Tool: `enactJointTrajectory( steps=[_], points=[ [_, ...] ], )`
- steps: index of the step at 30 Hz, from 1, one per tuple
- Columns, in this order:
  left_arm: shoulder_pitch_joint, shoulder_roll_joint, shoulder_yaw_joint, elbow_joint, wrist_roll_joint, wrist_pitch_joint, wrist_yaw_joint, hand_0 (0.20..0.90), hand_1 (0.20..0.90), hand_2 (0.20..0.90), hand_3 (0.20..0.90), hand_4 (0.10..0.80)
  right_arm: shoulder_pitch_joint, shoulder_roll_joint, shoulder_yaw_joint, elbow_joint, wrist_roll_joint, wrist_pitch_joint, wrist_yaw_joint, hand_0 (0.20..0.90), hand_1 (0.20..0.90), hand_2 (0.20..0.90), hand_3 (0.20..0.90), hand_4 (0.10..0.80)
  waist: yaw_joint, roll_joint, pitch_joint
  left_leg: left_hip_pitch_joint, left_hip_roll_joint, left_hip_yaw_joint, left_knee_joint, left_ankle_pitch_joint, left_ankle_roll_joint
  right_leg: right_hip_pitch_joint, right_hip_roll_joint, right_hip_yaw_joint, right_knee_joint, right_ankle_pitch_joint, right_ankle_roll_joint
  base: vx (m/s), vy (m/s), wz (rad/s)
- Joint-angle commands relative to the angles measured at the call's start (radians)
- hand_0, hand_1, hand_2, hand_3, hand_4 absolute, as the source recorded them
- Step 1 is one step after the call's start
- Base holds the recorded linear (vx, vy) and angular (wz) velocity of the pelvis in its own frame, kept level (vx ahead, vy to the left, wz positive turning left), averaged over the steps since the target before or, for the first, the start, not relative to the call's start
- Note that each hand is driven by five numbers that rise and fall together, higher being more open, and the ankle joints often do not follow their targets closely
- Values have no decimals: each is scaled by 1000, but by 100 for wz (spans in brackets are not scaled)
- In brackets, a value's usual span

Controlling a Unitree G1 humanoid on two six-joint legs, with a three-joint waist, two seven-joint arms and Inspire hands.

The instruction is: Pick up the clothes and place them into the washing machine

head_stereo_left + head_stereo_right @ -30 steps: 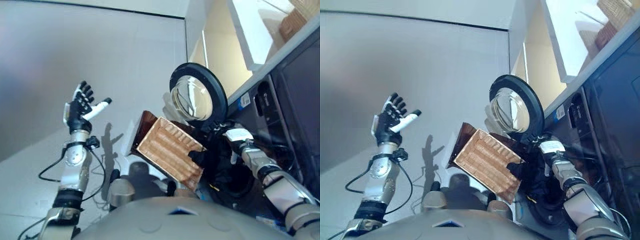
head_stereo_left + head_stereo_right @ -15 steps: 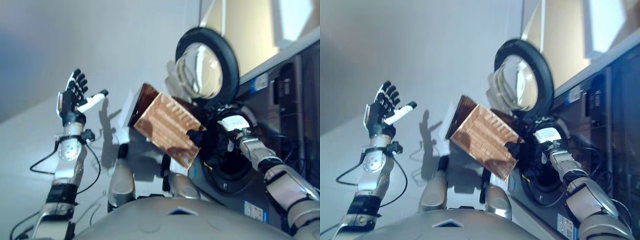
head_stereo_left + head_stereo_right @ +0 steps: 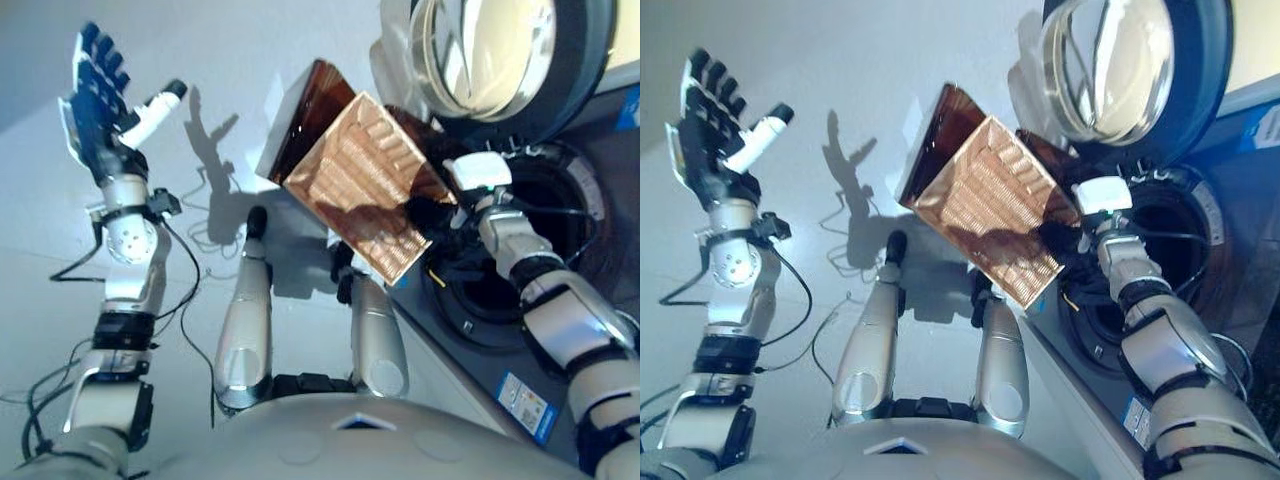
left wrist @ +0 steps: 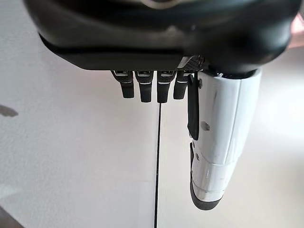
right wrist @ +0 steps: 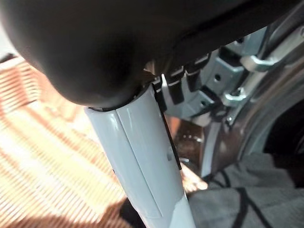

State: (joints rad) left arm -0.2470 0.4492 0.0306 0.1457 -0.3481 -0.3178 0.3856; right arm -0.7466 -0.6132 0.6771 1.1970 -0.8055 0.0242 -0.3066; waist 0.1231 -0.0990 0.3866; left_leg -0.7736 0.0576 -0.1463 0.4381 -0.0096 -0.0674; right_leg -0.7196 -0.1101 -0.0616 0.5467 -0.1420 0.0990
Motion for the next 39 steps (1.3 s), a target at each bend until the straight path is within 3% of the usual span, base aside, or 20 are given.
enactJointTrajectory(
  steps=[1,4,5,6,7,9,23,39],
  points=[
    [0,39,57,-154,57,-122,37,900,900,900,900,800,-16,-75,19,60,57,52,-46,900,900,900,900,800,-6,30,-80,-84,-18,-10,124,-90,-21,-81,-1,4,11,25,-9,-51,18,-3],
    [-2,37,63,-157,65,-115,44,900,900,900,900,800,-27,-74,20,73,66,55,-50,900,900,900,900,800,-4,40,-78,-116,-22,-13,165,-107,-18,-117,-1,7,50,12,-10,27,5,-1],
    [-4,36,62,-158,72,-112,45,900,900,900,900,800,-29,-70,24,81,62,56,-45,900,900,900,900,800,-4,48,-80,-124,-20,-14,202,-153,-16,-130,2,12,99,-33,-11,-18,22,-4],
    [-7,37,60,-157,74,-112,46,900,900,900,900,800,-28,-69,28,84,61,55,-48,900,900,900,900,800,-3,50,-75,-147,-23,-14,216,-130,-12,-153,1,9,104,-12,-16,75,25,-3],
    [-7,36,61,-157,73,-111,49,900,900,900,900,800,-26,-70,28,89,61,55,-47,900,900,900,900,800,-5,53,-78,-146,-24,-18,238,-169,-10,-158,7,16,128,-43,-14,-13,18,-4],
    [-12,35,54,-159,74,-110,52,900,900,900,900,800,-19,-67,26,115,60,57,-49,900,900,900,900,800,-1,62,-74,-177,-28,-23,276,-188,-5,-189,7,10,162,-59,-15,24,3,-8],
    [-12,25,15,-148,66,-120,24,900,900,900,900,800,99,-13,9,135,24,51,-42,900,900,900,900,800,-13,73,-106,-227,-41,-31,314,-199,6,-250,17,12,211,-72,-25,-13,-3,0],
    [55,7,44,-149,58,-120,-8,900,900,900,900,800,281,57,-78,147,-34,75,-55,900,900,900,900,800,-35,86,-176,-263,-31,-41,306,-174,2,-279,20,8,218,-70,-36,-21,-5,0]
  ],
)
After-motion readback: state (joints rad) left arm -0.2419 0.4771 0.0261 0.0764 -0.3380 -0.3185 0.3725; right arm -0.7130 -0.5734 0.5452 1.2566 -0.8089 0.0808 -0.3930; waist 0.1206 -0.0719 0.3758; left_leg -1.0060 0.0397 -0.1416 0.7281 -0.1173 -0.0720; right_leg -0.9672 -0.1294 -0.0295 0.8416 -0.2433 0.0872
